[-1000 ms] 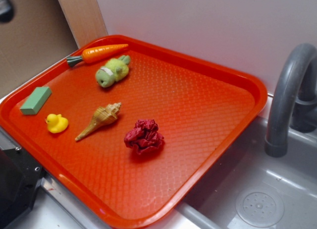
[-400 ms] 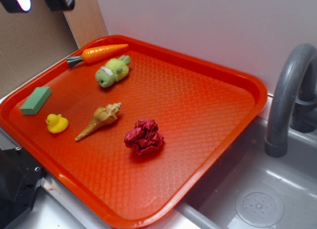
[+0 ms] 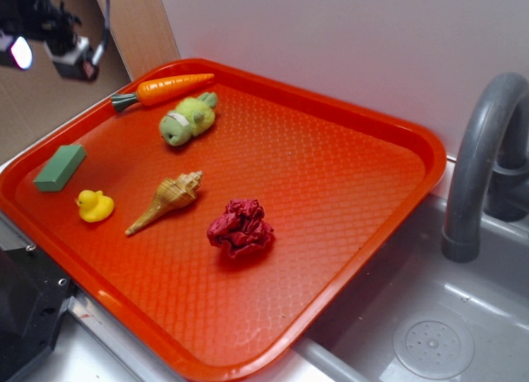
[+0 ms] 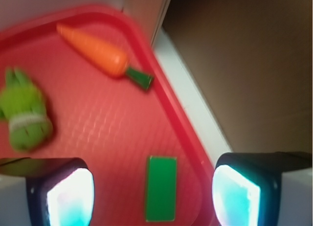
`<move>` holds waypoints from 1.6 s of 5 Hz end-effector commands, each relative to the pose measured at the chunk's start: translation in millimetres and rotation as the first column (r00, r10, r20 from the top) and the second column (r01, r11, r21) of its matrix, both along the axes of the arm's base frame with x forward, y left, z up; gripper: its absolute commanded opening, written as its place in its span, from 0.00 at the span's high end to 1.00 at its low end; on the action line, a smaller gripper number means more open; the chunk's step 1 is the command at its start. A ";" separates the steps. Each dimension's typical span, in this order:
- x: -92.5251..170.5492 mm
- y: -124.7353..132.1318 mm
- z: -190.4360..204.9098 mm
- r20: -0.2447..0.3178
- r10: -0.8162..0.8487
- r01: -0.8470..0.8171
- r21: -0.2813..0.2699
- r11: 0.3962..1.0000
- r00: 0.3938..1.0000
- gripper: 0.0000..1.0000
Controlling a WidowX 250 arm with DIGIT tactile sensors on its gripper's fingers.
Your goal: Grab the green block.
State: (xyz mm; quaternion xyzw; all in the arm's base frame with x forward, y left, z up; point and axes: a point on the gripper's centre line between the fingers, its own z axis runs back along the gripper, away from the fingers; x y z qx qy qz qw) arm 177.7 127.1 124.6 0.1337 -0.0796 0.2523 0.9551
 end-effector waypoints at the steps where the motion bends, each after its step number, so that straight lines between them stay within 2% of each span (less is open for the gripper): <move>1: -13.9 1.4 -37.9 -0.010 -0.034 0.033 -0.089 0.996 0.999 0.00; 3: -25.3 23.3 -55.9 0.001 -0.030 0.030 -0.080 0.996 1.000 0.00; 4: -22.0 27.2 -62.7 0.006 -0.025 0.026 -0.081 0.996 1.000 0.00; 5: -29.3 29.0 -75.7 -0.010 -0.041 0.039 -0.142 0.989 0.999 0.00; 6: -24.4 18.3 -96.7 0.008 -0.049 0.050 -0.196 0.979 0.999 0.00; 7: -24.9 17.8 -109.2 -0.021 -0.082 0.075 -0.242 0.968 0.996 0.00; 8: -18.6 14.1 -102.9 -0.001 -0.120 0.117 -0.222 0.968 0.993 1.00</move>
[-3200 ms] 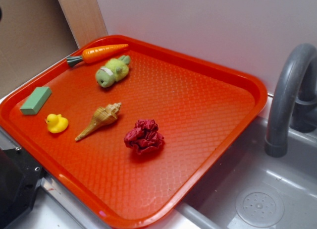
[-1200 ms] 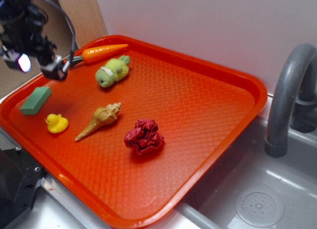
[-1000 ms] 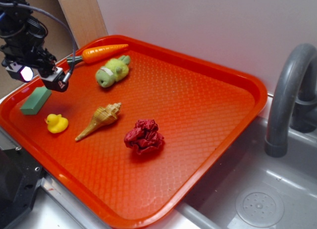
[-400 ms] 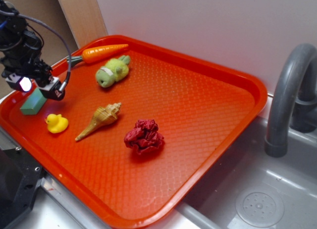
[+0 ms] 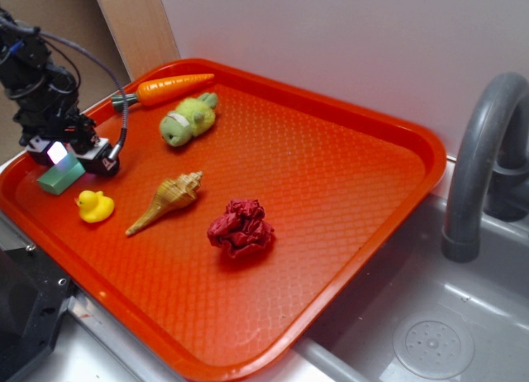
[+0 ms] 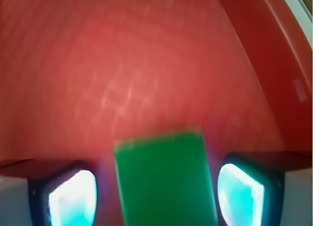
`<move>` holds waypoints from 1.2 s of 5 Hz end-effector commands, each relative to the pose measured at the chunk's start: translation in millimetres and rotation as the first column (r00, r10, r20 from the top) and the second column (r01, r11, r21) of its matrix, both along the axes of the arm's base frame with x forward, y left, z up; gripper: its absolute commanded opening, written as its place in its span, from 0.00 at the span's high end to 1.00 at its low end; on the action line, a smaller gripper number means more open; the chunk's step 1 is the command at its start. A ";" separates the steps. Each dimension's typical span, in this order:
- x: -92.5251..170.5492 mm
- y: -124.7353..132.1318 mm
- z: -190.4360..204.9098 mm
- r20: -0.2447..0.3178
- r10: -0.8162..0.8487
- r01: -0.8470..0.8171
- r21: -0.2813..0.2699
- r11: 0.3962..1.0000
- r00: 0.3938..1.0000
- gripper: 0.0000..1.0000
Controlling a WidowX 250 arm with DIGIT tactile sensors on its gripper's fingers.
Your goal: Grab the green block.
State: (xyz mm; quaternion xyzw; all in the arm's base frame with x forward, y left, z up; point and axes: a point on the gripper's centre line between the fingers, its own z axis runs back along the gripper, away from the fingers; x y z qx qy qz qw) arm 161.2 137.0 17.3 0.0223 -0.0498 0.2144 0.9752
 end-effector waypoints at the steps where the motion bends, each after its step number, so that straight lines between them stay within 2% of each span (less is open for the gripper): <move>1: 11.4 -13.3 54.7 -0.025 -0.107 0.108 0.060 0.992 0.994 1.00; 2: 21.5 -24.5 104.6 -0.064 -0.149 0.151 0.028 0.988 0.987 1.00; 3: 36.1 -45.5 155.2 -0.030 -0.215 0.216 0.066 0.974 0.976 1.00; 4: 44.9 -81.4 181.5 -0.017 -0.302 0.302 0.039 0.953 0.953 1.00; 5: 45.8 -123.7 188.3 0.021 -0.365 0.364 0.058 0.930 0.931 1.00; 6: 55.5 -141.6 193.4 0.024 -0.301 0.301 0.011 0.954 0.953 1.00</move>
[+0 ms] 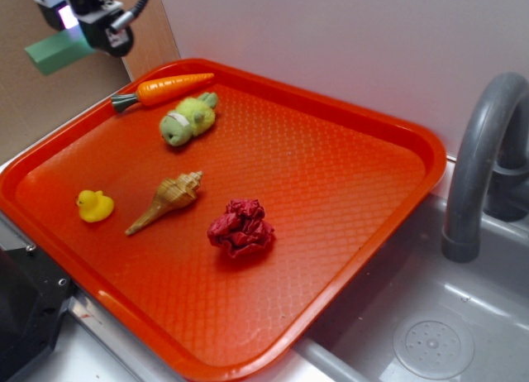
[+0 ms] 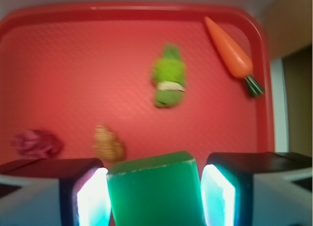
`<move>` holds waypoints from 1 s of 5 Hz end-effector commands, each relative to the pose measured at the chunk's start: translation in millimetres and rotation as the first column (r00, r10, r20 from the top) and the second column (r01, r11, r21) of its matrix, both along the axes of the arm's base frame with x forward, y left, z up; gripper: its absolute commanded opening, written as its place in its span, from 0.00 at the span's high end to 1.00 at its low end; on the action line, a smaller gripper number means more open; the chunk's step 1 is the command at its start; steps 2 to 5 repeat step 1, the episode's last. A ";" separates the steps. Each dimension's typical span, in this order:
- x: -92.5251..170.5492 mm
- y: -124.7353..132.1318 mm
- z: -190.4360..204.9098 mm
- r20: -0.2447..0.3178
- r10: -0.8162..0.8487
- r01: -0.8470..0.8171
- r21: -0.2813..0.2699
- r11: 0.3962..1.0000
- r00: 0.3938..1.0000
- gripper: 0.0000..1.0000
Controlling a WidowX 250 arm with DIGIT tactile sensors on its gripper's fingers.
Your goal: Grab the green block.
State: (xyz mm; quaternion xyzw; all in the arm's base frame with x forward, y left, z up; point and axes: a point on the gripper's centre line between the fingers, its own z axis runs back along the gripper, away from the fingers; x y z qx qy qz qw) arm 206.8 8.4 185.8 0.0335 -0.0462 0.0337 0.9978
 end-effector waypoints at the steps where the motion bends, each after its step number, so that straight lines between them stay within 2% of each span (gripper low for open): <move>1: 18.0 -5.4 41.5 0.093 0.105 -0.097 -0.080 0.992 0.990 1.00; 5: 18.0 -5.4 41.5 0.093 0.105 -0.097 -0.080 0.992 0.990 1.00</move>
